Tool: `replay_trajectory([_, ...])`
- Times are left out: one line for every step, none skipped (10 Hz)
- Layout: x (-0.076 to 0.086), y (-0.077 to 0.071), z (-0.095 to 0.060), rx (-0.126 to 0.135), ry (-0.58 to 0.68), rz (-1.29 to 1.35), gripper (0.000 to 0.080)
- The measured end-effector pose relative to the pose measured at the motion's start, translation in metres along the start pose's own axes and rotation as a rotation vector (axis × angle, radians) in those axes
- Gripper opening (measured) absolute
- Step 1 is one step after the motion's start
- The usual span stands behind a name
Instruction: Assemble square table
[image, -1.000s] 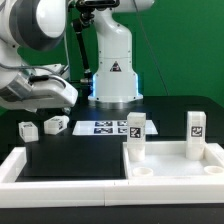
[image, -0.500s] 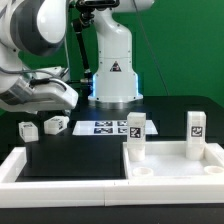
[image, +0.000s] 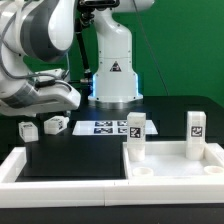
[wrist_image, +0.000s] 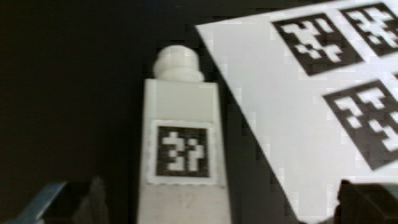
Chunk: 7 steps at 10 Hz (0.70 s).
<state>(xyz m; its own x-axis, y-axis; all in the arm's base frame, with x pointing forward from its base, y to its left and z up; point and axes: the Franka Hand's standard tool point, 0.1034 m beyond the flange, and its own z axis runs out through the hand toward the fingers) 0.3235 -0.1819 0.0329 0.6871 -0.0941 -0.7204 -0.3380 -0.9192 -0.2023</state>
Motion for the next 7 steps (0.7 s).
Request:
replay_trajectory([0.001, 0.001, -0.001, 0.001, 0.009, -0.003, 0.0649])
replay_trajectory([0.002, 0.0, 0.0, 0.0, 0.007, -0.004, 0.0649])
replay_trajectory([0.002, 0.0, 0.0, 0.0, 0.006, -0.004, 0.0649])
replay_trajectory([0.002, 0.0, 0.001, -0.001, 0.002, -0.002, 0.0649])
replay_trajectory([0.002, 0.002, 0.008, -0.004, -0.016, 0.015, 0.0649])
replay_trajectory([0.003, 0.005, 0.019, -0.006, -0.044, 0.044, 0.0649])
replay_trajectory([0.003, 0.008, 0.026, -0.006, -0.076, 0.075, 0.0649])
